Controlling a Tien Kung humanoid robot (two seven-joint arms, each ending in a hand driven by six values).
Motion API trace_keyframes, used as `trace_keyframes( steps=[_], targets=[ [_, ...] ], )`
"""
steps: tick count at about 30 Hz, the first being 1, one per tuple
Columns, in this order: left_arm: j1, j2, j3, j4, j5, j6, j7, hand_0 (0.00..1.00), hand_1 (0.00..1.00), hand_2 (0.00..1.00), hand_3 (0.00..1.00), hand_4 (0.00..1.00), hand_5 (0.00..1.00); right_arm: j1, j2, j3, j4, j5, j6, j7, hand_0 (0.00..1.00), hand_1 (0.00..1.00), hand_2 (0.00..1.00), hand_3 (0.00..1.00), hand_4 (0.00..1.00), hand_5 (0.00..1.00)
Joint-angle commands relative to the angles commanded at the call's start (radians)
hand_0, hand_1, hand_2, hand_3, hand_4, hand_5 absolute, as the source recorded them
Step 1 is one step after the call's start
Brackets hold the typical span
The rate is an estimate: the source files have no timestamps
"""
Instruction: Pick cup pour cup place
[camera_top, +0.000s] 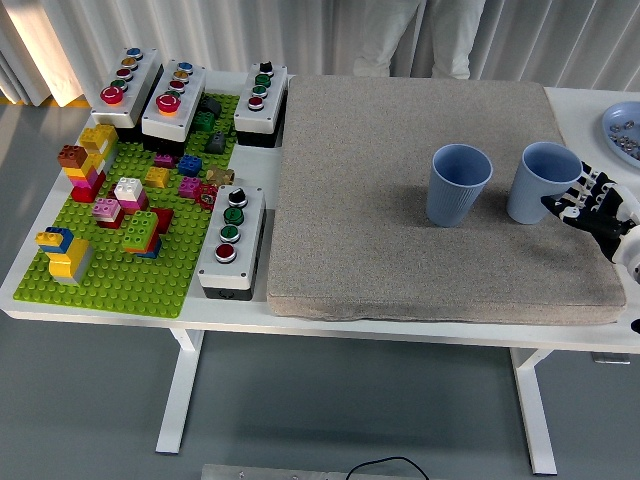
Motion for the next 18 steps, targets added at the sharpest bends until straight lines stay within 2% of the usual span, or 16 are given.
trace_keyframes(
  steps=[18],
  targets=[
    [0.0,0.001,0.01,0.0,-0.01,0.0,-0.001,0.737,0.77,0.829,0.654,0.518,0.947,0.001,0.007,0.002,-0.005,-0.024,-0.002,-0.009,0.903,0.884,0.924,0.913,0.823,0.216]
  ],
)
